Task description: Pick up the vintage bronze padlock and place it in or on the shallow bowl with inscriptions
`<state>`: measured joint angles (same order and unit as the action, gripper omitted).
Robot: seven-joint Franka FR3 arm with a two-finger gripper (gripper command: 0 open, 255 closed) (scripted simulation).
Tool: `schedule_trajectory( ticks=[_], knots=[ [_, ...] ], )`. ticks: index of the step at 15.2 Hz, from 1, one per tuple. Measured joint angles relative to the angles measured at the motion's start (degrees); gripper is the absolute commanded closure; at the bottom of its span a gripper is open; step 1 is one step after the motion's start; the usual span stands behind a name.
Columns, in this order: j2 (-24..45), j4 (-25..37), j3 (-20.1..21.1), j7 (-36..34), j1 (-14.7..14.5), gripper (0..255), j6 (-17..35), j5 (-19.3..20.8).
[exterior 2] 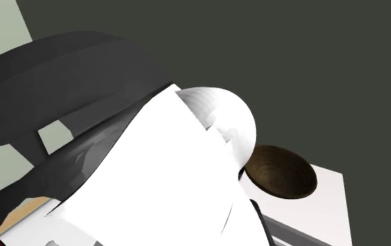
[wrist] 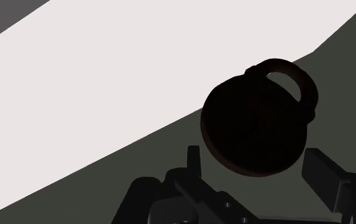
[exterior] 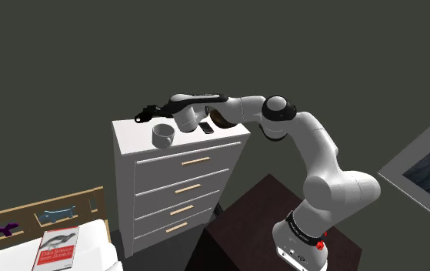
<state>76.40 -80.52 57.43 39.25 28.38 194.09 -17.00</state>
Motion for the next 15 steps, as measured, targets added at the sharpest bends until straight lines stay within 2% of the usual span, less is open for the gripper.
schedule_trajectory(
  ticks=[15],
  knots=[
    [-10.57,-3.39,-2.96,-3.66,-0.69,255,-2.46,-5.59]
  ],
)
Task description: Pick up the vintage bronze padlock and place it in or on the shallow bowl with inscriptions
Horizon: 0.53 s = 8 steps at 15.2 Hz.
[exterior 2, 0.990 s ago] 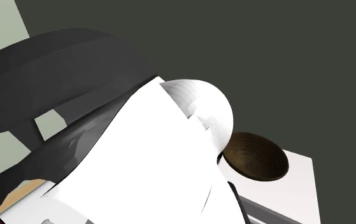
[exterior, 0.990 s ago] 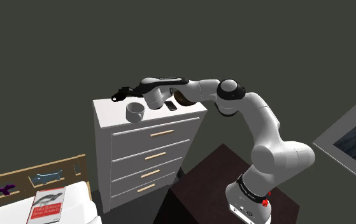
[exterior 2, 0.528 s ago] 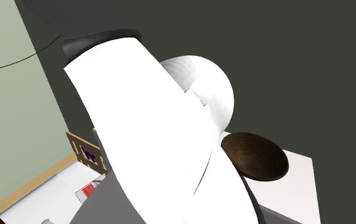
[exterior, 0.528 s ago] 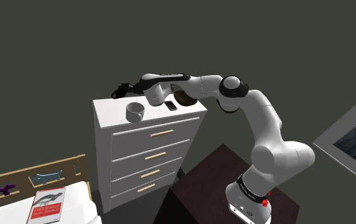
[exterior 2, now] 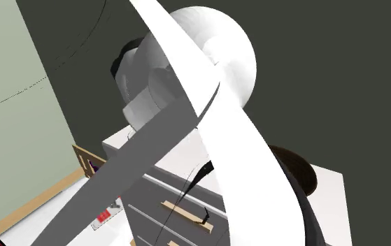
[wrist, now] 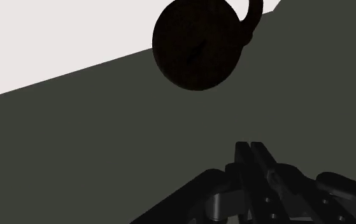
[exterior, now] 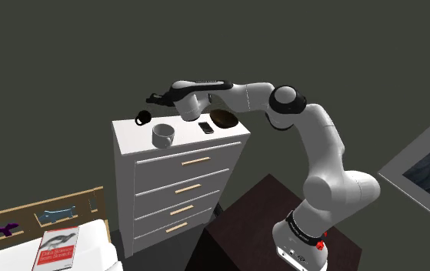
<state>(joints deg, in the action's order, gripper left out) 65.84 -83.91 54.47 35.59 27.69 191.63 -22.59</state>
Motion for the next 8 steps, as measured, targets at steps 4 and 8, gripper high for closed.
schedule_trajectory(
  ticks=[4,8],
  knots=[
    [-3.48,0.91,-4.46,-2.95,-3.34,0,-2.63,-2.41],
    [-13.62,4.89,-37.79,-36.13,-24.21,0,-24.56,-17.23]
  ],
)
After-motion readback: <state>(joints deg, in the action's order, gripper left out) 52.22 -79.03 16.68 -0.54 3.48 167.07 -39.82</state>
